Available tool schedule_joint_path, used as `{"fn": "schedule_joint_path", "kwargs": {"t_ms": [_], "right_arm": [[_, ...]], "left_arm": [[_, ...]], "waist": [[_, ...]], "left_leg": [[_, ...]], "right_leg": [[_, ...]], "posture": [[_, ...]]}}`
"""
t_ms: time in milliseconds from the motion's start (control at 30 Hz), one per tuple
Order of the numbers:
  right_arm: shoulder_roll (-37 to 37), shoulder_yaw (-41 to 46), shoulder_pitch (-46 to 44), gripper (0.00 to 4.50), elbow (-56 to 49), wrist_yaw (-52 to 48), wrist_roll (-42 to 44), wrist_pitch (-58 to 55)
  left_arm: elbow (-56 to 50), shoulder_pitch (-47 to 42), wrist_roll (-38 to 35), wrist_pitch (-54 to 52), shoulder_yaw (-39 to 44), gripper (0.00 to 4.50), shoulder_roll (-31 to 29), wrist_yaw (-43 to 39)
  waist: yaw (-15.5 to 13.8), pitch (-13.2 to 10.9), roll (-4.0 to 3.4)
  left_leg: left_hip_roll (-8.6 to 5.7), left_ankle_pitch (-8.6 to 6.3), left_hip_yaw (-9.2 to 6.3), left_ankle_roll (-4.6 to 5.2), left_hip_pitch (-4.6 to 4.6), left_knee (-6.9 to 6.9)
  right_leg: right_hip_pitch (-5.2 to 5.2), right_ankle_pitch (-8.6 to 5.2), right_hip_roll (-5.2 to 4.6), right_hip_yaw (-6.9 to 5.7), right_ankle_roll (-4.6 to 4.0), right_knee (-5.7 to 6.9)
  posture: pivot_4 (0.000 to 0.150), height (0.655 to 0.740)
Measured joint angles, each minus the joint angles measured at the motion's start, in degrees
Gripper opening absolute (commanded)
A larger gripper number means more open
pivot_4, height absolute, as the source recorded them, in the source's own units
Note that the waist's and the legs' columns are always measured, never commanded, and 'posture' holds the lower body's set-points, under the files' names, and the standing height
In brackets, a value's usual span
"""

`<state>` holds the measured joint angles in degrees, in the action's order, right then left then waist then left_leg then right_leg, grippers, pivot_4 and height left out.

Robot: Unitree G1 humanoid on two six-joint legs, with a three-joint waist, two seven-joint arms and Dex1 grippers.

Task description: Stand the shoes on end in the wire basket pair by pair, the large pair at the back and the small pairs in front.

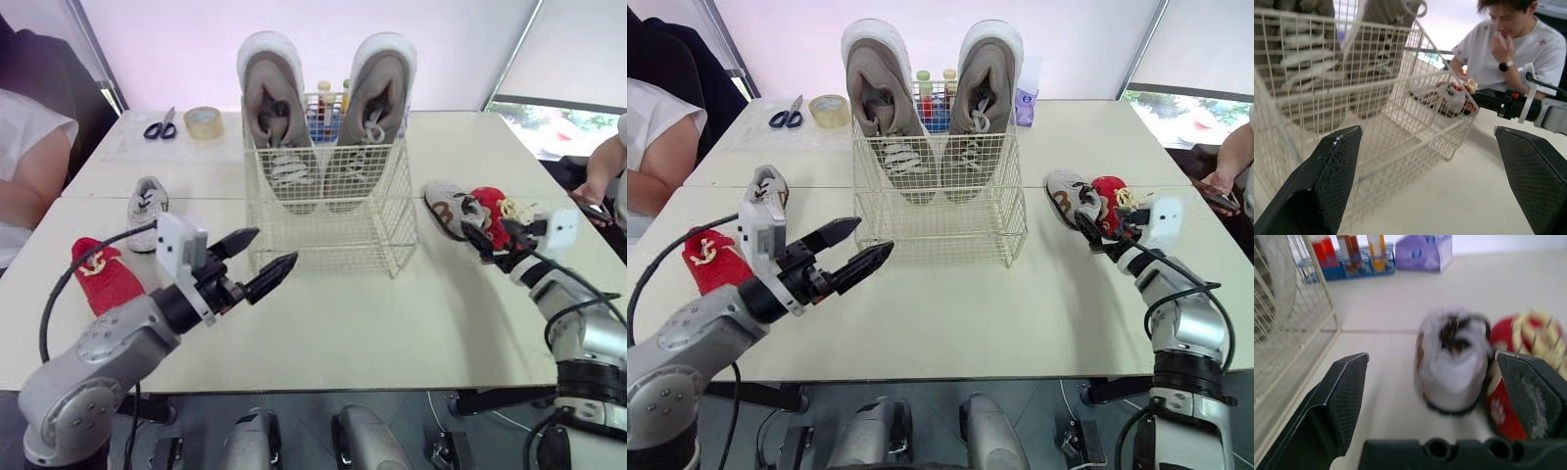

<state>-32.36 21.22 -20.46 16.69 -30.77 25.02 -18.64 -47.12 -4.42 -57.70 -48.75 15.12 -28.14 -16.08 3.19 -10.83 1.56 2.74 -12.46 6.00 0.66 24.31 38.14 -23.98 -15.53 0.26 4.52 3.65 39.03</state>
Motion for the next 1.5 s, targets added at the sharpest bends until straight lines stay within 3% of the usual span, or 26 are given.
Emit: {"fn": "schedule_joint_path", "kwargs": {"t_ms": [167,600,733,867,933,1267,1500], "right_arm": [[1.3,-0.5,-4.4,4.5,6.8,-0.1,-0.7,3.0],[3.8,-2.9,-21.9,4.5,38.5,0.5,-7.2,18.4],[3.7,-3.2,-25.1,2.79,45.8,2.2,-9.6,22.4],[3.7,-3.2,-26.2,0.66,48.9,2.4,-10.8,24.8],[3.7,-3.2,-26.3,0.02,49.5,2.6,-11.3,25.5],[1.8,-0.4,-27.8,0.02,49.4,5.9,-10.3,29.5],[-3.6,0.3,-37.8,0.02,39.6,6.5,-10.2,34.4]], "left_arm": [[-0.5,1.8,1.0,1.8,-1.1,4.44,-0.6,0.7],[-0.2,1.4,2.1,3.9,-2.6,4.44,-3.0,1.5],[-0.1,1.5,2.6,4.6,-2.6,4.5,-3.7,1.3],[0.0,1.6,3.0,5.1,-2.6,4.5,-4.0,1.5],[0.0,1.8,2.9,5.3,-2.6,4.5,-4.0,1.7],[3.6,-1.1,-8.7,5.1,3.2,4.5,-7.9,4.4],[9.2,-6.4,-14.4,5.1,4.5,4.5,-11.7,4.5]], "waist": [[0.8,0.0,0.0],[1.1,0.0,0.0],[1.2,0.0,0.0],[1.5,0.0,0.01],[1.4,0.0,0.0],[1.0,-0.1,-0.14],[0.9,-0.1,-0.16]], "left_leg": [[0.0,-0.01,0.03,-0.01,0.01,0.0],[0.02,0.0,0.04,0.01,0.08,-0.13],[0.08,-0.07,0.01,-0.01,0.06,-0.18],[0.06,-0.21,0.03,0.0,0.06,-0.22],[0.06,-0.21,0.02,-0.01,0.06,-0.3],[0.0,-0.12,0.12,0.12,0.15,-0.6],[0.01,0.02,0.26,-0.03,0.24,-1.17]], "right_leg": [[0.0,0.01,-0.02,0.05,-0.03,-0.06],[0.02,0.1,0.02,0.05,-0.16,-0.49],[0.27,0.21,0.01,0.01,-0.33,-0.99],[0.33,0.21,-0.05,0.01,-0.33,-1.1],[0.31,0.21,-0.06,-0.01,-0.33,-1.12],[0.03,0.2,-0.08,0.04,-0.32,-1.15],[-0.39,0.16,-0.01,0.1,-0.16,-1.15]], "posture": [[0.15,0.74],[0.15,0.74],[0.15,0.74],[0.15,0.74],[0.15,0.74],[0.15,0.74],[0.15,0.74]]}}
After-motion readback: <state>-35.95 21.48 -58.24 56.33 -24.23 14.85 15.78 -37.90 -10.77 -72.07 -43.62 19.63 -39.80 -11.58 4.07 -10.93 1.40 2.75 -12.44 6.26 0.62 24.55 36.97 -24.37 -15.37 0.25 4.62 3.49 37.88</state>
